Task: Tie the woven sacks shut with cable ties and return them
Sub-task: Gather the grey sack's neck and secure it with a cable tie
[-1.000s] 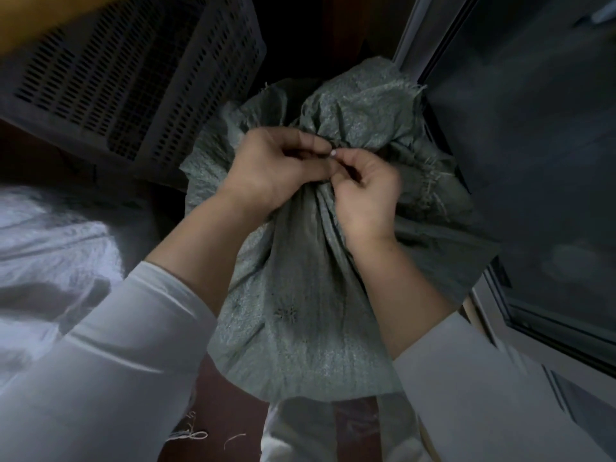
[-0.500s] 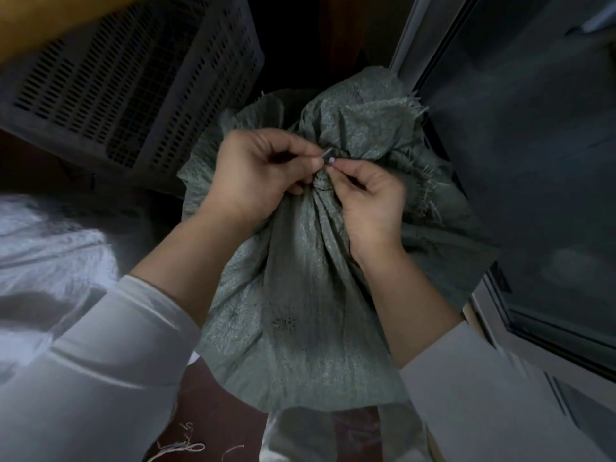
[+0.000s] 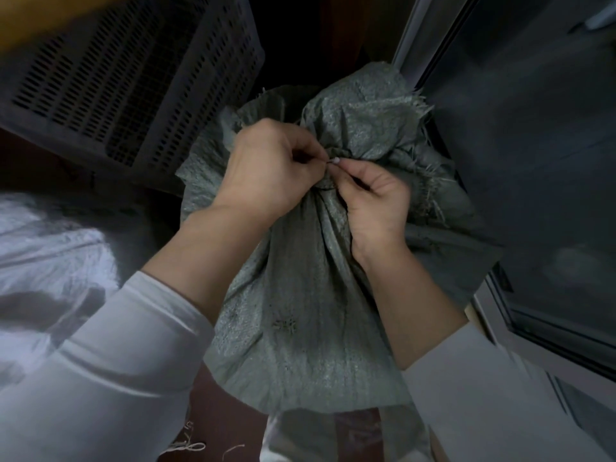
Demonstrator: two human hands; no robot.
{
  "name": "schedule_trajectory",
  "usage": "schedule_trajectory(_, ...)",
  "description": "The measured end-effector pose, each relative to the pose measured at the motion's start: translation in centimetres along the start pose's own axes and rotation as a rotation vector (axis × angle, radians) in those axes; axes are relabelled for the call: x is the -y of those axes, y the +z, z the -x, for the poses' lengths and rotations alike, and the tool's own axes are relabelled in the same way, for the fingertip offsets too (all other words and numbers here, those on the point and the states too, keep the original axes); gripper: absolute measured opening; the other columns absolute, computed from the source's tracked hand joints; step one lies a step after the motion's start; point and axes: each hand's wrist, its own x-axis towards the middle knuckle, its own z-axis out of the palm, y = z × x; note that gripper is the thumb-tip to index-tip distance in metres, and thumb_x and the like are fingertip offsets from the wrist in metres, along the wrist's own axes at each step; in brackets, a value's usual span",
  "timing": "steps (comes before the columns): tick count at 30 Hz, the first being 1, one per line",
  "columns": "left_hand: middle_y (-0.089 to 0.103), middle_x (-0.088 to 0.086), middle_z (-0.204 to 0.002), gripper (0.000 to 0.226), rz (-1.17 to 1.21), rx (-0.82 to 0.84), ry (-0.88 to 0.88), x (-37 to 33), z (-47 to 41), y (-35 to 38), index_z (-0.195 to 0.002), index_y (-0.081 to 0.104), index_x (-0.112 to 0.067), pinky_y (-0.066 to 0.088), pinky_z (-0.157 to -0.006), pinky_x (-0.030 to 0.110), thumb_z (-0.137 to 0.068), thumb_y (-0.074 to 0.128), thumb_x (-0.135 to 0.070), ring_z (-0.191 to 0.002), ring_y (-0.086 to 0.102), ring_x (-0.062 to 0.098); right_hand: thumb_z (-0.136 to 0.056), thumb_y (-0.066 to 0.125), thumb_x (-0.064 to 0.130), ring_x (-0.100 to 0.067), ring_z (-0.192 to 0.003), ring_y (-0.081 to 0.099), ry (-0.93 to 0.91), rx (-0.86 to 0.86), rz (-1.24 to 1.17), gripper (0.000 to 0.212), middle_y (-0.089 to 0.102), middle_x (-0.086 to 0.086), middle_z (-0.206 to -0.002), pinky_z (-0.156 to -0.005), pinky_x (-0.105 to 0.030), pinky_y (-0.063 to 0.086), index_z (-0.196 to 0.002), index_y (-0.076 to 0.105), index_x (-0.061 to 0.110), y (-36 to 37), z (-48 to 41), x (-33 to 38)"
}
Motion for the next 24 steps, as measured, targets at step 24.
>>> schedule_trajectory(24,0.058,-0.003,-0.063,0.011,-0.065,0.024,0.015,-0.85,0.12,-0.22,-0.083,0.075,-0.015,0.056,-0.072,0.035,-0.074,0.069,-0.018,-0.069,0.064,0.022,-0.079,0.067,-0.003,-0.007,-0.075,0.063,-0.105,0.01,0.141,0.026,0.069,0.013,-0.07,-0.083,-0.027,0.052,-0.072,0.069,0.022,-0.42,-0.34,-0.4)
